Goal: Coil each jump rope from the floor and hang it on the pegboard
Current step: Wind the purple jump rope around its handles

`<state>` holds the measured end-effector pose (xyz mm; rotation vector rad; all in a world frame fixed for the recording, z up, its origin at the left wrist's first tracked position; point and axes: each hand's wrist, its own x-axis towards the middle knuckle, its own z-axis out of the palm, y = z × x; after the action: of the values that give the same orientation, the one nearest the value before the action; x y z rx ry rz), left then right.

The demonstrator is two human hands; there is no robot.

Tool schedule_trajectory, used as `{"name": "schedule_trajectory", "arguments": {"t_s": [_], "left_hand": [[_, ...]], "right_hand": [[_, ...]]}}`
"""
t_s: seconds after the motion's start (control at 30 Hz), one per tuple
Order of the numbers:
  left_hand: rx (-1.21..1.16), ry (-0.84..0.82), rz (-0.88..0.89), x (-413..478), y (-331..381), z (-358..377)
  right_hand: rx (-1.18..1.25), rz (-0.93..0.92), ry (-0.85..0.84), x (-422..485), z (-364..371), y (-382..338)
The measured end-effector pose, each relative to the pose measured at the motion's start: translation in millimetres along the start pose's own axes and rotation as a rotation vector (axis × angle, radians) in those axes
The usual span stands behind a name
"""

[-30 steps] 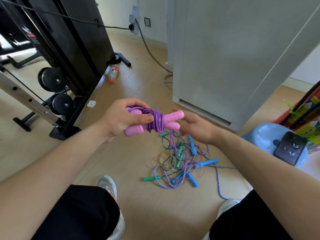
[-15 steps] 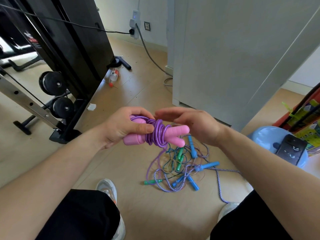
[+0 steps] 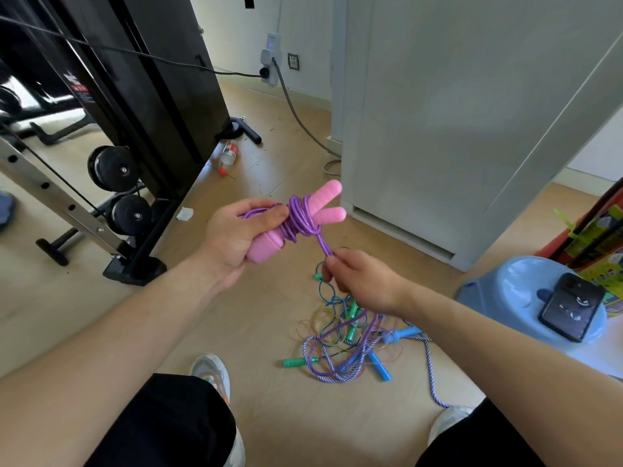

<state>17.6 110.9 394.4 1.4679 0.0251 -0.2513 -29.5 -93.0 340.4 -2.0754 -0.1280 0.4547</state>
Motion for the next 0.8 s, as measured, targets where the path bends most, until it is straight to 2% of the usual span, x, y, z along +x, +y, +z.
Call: {"name": "schedule_trajectory", "arguments": {"t_s": [0.1,0.2,0.3,0.37,0.47,0.53,0.7,0.8], "left_hand": [[0.191,0.177,0.065,5,-4,-1],[0.521,0.226,0.197,10,-6,-11],[0.842,0.133,0.258,9,-4,-14],[0.906,-0.018,0.257,6,-4,-11],[0.880,-0.275,0.205,0,-5,-2],[0.827,-0.367,0.162,-5,-2,2],[0.708,-0.486,0.172,-12,9,3],[0.635,-0.497,0.176,-16,8,2]], "right_hand": [[-0.227,-0.080,0.021,-8,9,-10],[-0.357,-0.150,0.068,-16,0,-22],[-0.589,-0.229,0.148,-23,-17,-30],[-0.633,-0.278,0.173,-25,-29,-33],[-0.537,-0.279,0.156,-23,-43,-32],[-0.421,-0.273,0.109,-19,-49,-24],[-0.065,-0.283,-0.087,-11,-55,-2],[0.194,-0.221,-0.183,-10,-48,6]]}}
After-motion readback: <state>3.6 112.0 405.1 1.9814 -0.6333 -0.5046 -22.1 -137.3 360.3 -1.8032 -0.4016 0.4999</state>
